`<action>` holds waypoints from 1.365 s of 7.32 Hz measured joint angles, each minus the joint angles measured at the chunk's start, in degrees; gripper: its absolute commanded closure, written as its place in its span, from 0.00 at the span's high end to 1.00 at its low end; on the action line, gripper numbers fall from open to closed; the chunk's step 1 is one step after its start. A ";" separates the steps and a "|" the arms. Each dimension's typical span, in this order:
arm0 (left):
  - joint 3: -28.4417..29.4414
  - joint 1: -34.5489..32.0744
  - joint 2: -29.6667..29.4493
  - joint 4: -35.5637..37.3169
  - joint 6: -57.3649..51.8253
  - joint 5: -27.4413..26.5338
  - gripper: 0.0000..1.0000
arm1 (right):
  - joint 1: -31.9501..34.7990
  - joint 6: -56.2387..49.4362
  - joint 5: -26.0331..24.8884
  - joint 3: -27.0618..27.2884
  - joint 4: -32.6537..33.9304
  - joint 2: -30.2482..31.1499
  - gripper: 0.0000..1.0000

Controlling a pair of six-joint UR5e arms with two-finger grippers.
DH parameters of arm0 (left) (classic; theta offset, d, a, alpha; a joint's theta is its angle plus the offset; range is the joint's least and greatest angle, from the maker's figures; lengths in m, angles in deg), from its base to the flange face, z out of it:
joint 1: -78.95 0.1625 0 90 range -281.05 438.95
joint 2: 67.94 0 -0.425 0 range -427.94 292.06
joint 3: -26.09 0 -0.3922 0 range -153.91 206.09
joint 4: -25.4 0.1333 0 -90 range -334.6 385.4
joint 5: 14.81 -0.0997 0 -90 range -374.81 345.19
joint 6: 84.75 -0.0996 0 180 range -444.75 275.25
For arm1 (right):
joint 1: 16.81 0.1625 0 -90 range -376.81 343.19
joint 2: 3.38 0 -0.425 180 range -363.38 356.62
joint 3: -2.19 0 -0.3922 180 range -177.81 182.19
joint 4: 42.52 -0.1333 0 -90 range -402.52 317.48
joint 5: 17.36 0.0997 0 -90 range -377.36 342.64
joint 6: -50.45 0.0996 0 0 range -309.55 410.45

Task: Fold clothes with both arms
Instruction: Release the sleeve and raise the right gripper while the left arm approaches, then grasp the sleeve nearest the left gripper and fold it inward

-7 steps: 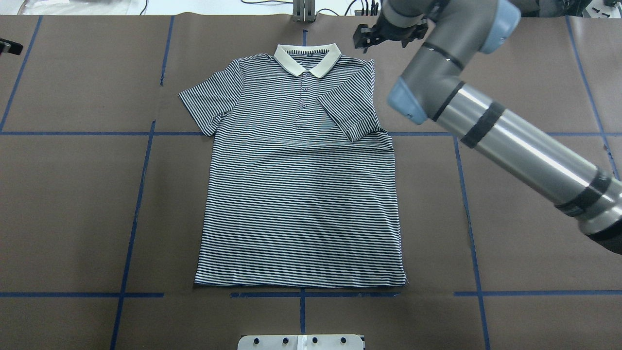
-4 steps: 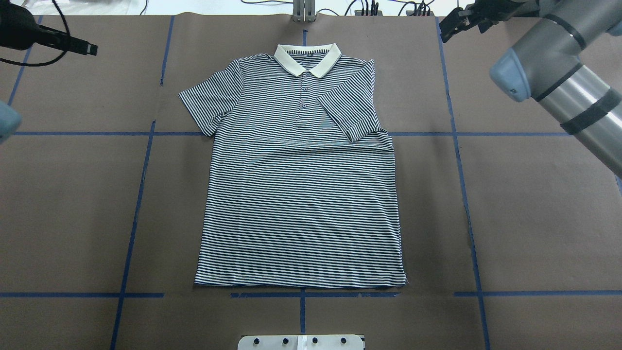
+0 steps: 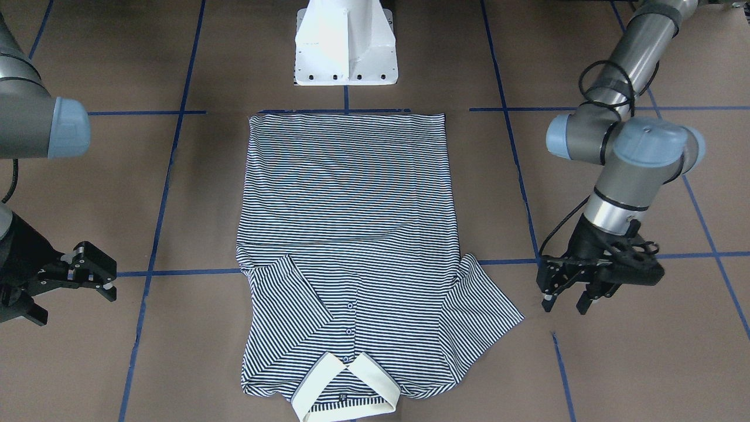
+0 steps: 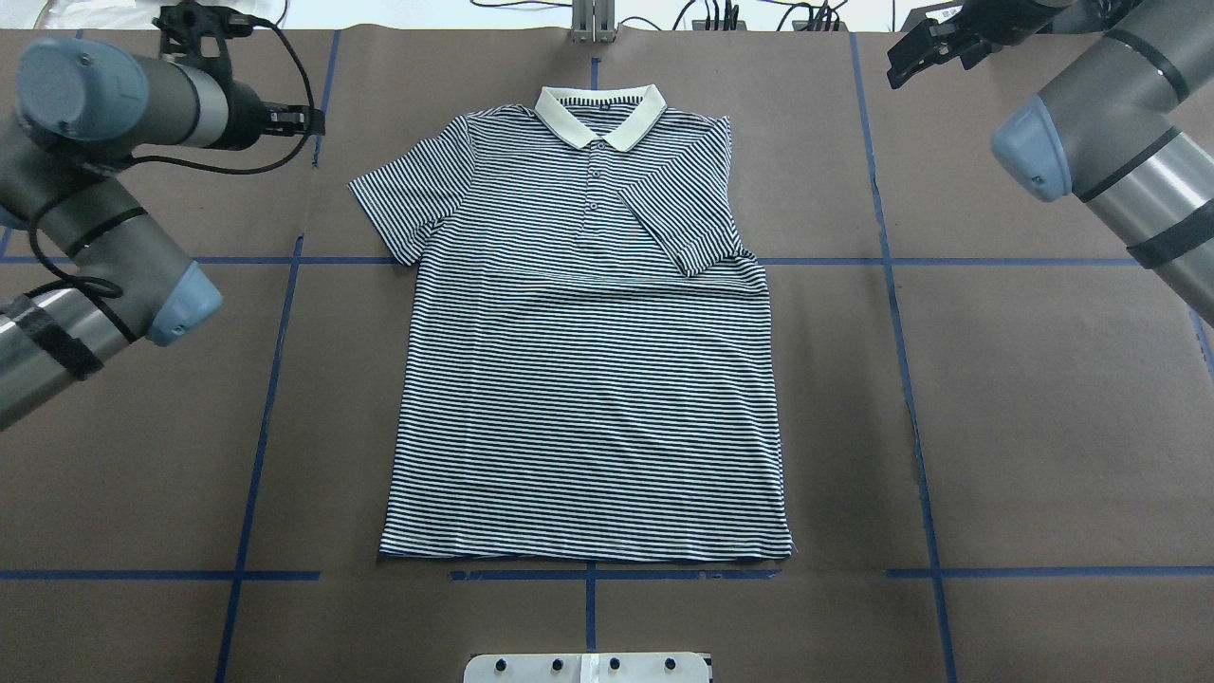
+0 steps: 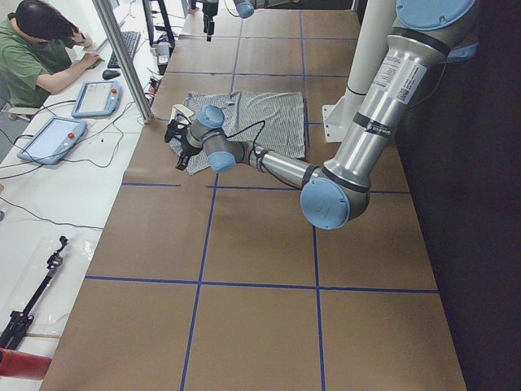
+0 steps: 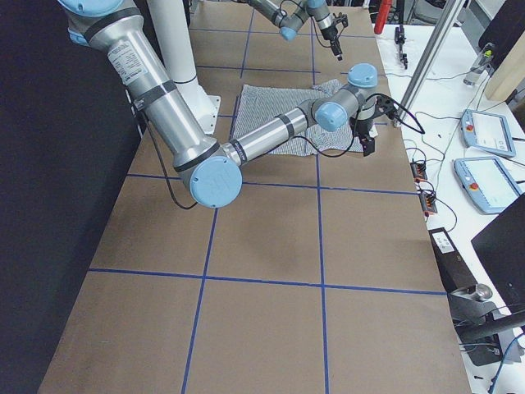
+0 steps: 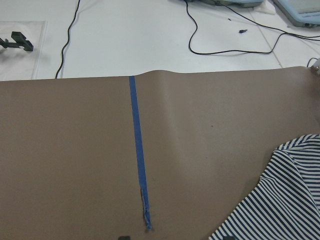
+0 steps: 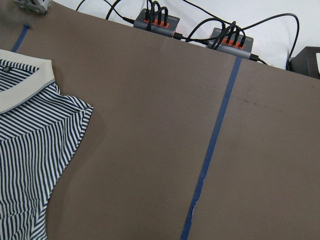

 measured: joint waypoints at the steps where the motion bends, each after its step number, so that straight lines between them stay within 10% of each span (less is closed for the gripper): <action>1: 3.59 1.64 -1.79 -1.37 0.79 -1.89 0.64 | -0.01 0.08 -0.17 0.00 0.00 0.06 1.00; 10: 11.39 4.70 -4.29 -4.88 1.27 -3.28 0.45 | -0.05 -0.10 -1.41 -0.14 -0.09 1.69 1.00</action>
